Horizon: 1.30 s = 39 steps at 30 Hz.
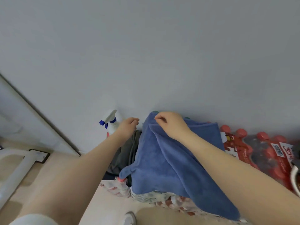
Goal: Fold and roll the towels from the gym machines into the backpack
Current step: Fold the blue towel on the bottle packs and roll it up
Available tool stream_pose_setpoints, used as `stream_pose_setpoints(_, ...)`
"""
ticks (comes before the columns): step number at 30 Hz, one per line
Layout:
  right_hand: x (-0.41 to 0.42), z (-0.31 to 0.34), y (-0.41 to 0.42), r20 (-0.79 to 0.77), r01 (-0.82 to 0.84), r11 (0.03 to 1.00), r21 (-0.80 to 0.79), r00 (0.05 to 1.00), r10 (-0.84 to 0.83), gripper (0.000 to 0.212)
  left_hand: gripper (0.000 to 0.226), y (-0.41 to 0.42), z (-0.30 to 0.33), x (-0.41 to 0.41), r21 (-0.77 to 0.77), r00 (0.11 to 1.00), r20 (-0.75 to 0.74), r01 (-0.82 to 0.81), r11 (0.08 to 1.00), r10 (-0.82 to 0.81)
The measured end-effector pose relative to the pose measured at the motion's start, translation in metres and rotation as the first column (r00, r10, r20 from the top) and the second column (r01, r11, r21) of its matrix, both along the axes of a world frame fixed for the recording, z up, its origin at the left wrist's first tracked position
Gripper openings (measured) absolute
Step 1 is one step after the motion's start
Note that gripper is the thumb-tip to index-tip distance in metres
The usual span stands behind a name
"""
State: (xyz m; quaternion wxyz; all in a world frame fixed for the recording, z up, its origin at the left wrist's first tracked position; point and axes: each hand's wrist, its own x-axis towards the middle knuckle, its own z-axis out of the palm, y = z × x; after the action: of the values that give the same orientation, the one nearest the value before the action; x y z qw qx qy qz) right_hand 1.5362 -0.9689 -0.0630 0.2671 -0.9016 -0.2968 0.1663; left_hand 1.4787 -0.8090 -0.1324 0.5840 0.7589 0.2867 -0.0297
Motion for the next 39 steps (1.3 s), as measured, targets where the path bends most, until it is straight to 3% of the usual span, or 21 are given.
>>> stream_pose_setpoints(2, 0.005, -0.002, -0.001, 0.052, 0.003, 1.0, -0.002, 0.999, -0.003, 0.023, 0.035, 0.006, -0.014, 0.007, -0.094, 0.998, -0.056, 0.026, 0.995, -0.031)
stream_pose_setpoints(6, 0.01, -0.011, 0.0, 0.004, -0.095, 0.986, -0.135, 0.995, 0.096, 0.028, 0.026, 0.004, -0.031, 0.021, -0.234, 0.989, -0.105, 0.074, 0.969, -0.101)
stream_pose_setpoints(9, 0.009, -0.016, 0.004, 0.013, -0.076, 0.985, -0.153, 0.997, 0.079, 0.034, 0.027, 0.0, -0.042, 0.033, -0.26, 0.98, -0.168, 0.062, 0.963, -0.109)
stream_pose_setpoints(11, 0.008, -0.017, 0.006, 0.032, -0.059, 0.984, -0.167, 0.997, 0.066, 0.033, 0.036, 0.0, -0.047, 0.039, -0.259, 0.979, -0.195, 0.012, 0.966, -0.065)
stream_pose_setpoints(16, 0.005, -0.016, 0.007, 0.084, -0.073, 0.988, -0.134, 0.993, 0.085, 0.015, 0.024, 0.006, -0.043, 0.038, -0.541, 0.985, -0.147, -0.156, 0.826, 0.089)
stream_pose_setpoints(21, -0.002, -0.004, 0.0, 0.052, -0.014, 0.995, 0.1, 0.999, 0.009, 0.009, 0.022, 0.006, -0.008, 0.027, -0.462, 0.962, 0.07, -0.203, 0.863, 0.264)
stream_pose_setpoints(26, -0.016, 0.018, 0.009, 0.033, 0.011, 0.953, 0.304, 0.999, -0.022, 0.012, 0.016, -0.013, 0.046, 0.005, -0.446, 0.968, 0.244, 0.063, 0.893, 0.053)
stream_pose_setpoints(30, -0.021, 0.018, 0.018, 0.06, 0.1, 0.926, 0.364, 0.99, -0.131, 0.004, 0.018, -0.024, 0.063, -0.008, -0.623, 0.972, 0.22, 0.077, 0.778, 0.08)
stream_pose_setpoints(33, -0.026, 0.017, 0.018, 0.099, 0.172, 0.912, 0.373, 0.97, -0.224, 0.01, 0.027, -0.025, 0.07, -0.015, -0.695, 0.968, 0.243, 0.132, 0.707, 0.058)
stream_pose_setpoints(36, -0.029, 0.017, 0.017, 0.19, 0.159, 0.926, 0.343, 0.953, -0.234, 0.011, 0.037, -0.025, 0.077, -0.02, -0.612, 0.96, 0.281, 0.192, 0.767, -0.016)
stream_pose_setpoints(39, -0.031, 0.021, 0.012, 0.169, 0.218, 0.909, 0.356, 0.941, -0.292, 0.017, 0.032, -0.026, 0.085, -0.025, -0.454, 0.936, 0.338, 0.256, 0.853, -0.1)
